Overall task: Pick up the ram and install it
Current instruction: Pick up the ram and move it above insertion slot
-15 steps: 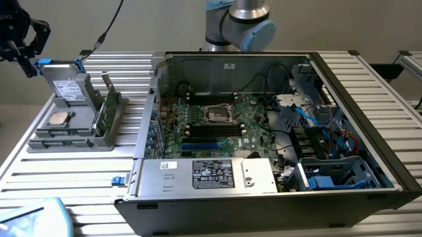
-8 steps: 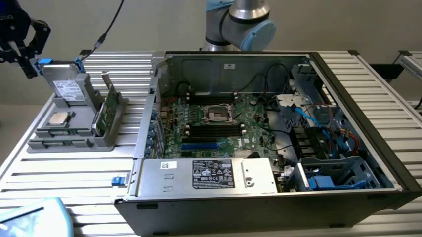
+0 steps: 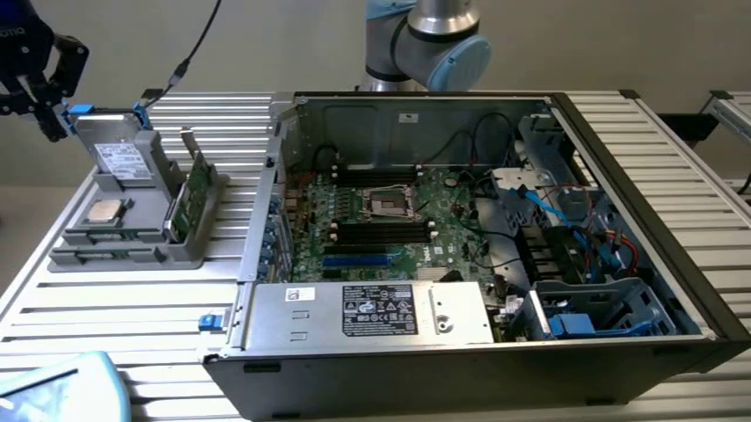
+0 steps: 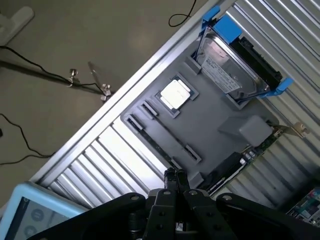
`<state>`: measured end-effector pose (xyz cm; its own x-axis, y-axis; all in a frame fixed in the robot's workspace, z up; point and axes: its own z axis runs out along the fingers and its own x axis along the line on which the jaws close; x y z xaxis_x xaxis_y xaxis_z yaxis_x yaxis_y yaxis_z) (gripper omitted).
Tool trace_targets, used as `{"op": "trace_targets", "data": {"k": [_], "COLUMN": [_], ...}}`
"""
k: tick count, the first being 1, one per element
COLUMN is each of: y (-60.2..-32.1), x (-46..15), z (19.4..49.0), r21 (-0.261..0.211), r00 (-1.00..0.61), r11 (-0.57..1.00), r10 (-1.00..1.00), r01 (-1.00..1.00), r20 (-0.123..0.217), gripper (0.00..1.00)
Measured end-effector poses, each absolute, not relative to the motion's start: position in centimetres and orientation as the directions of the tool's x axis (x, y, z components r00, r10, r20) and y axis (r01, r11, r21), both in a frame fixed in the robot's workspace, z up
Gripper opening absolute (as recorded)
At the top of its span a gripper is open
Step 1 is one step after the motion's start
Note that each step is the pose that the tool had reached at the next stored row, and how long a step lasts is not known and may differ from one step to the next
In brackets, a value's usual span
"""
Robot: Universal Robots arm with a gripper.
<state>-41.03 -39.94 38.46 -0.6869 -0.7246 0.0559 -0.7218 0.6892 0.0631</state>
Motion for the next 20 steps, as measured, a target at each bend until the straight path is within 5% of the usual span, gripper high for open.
{"op": "trace_targets", "data": {"k": [20], "y": [-39.94], "x": [-41.03], "z": [38.05], "r21": [0.063], "r00": [-0.385], "r11": [0.389], "r10": [-0.921], "r01": [-0.919], "r20": [0.056], "gripper": [0.11]}}
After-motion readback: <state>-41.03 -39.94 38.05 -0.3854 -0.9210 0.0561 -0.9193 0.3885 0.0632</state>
